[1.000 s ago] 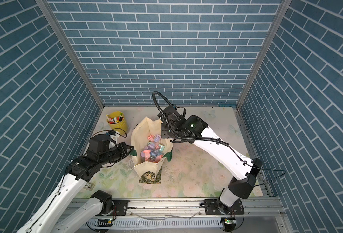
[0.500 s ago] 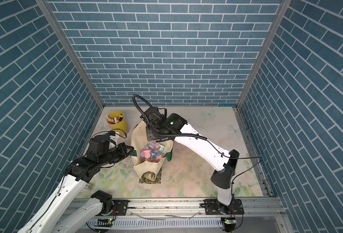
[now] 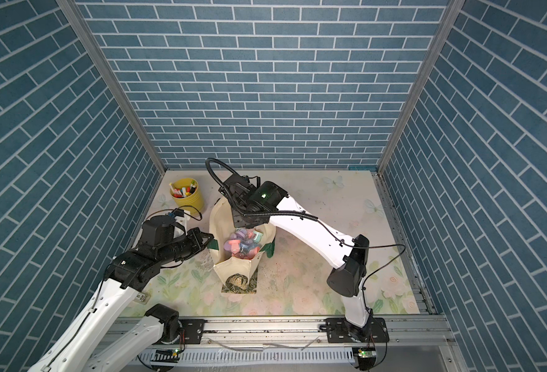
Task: Put the hourglass into the canvas bag
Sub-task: Place the hourglass in the canvas bag.
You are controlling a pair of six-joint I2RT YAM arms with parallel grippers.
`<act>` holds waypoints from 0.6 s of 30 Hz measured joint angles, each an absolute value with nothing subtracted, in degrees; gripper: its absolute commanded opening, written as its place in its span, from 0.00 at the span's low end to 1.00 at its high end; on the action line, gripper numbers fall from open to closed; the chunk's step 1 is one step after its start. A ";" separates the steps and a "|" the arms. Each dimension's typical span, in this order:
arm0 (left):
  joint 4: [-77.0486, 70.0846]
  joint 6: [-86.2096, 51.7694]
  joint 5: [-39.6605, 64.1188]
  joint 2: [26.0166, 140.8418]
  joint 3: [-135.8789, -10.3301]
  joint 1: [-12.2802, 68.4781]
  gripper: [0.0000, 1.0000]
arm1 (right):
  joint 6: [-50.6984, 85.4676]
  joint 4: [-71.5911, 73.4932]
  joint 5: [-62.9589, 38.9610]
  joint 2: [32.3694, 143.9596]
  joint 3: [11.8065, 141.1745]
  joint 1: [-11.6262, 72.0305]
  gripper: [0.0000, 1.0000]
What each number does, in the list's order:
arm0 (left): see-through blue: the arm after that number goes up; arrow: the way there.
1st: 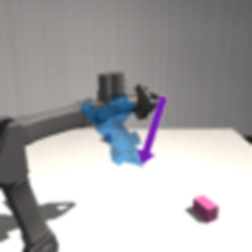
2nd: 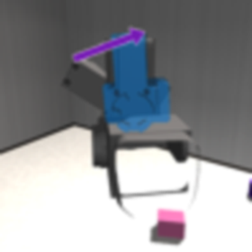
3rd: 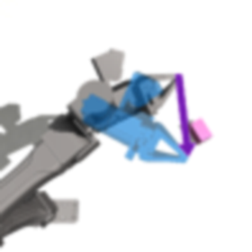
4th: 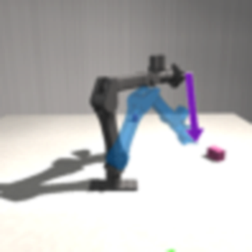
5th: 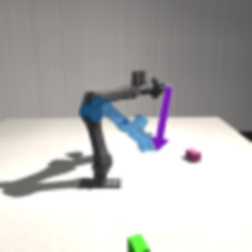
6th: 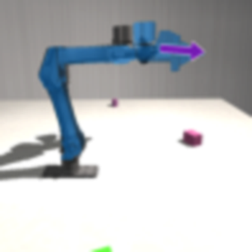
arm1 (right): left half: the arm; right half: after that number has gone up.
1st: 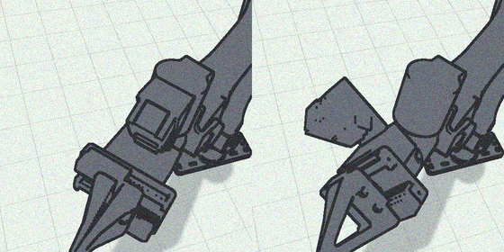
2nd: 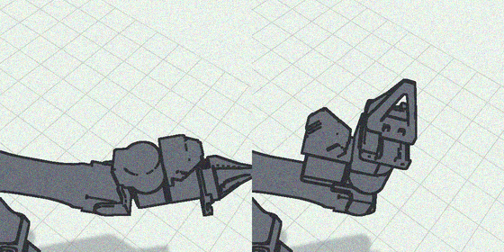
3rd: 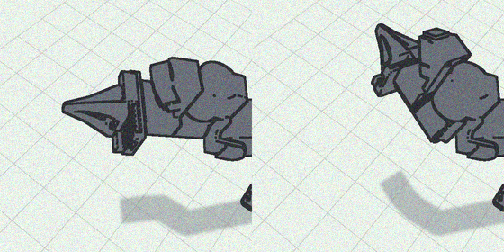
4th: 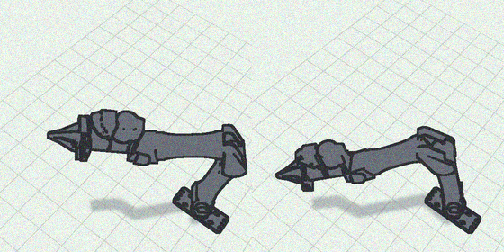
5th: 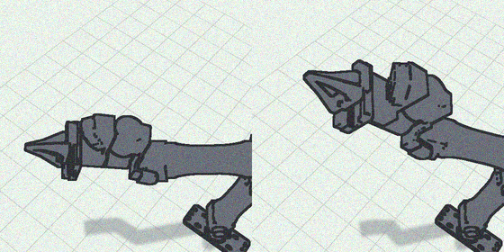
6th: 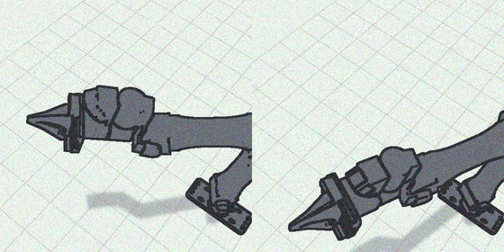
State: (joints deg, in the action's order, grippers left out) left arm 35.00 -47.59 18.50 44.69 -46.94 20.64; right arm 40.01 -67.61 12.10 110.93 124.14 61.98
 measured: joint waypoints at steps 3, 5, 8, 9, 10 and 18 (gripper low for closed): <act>35.00 -47.59 18.50 44.62 -46.96 20.64 0.00 | 40.01 -67.92 12.16 112.25 124.14 61.87 0.00; 35.00 -47.59 18.48 44.62 -46.94 20.64 0.00 | 40.03 -67.99 12.10 113.32 124.14 61.76 0.00; 35.00 -47.59 18.48 44.60 -46.94 20.64 0.00 | 40.03 -68.01 11.75 115.15 124.38 61.49 0.00; 35.00 -47.59 18.48 44.60 -46.94 20.64 0.00 | 40.03 -68.03 11.64 115.87 124.68 61.36 0.00; 35.00 -47.59 18.48 44.60 -46.94 20.64 0.00 | 40.03 -68.03 11.49 116.77 125.14 61.19 0.00; 35.00 -47.57 18.50 44.60 -46.94 20.64 0.00 | 40.66 -68.64 10.20 121.93 127.48 57.67 0.00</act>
State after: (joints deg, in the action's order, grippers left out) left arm 35.00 -47.57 18.50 44.60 -46.94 20.64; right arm 40.66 -68.64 10.20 121.93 127.48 57.67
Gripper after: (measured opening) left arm 0.072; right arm 0.387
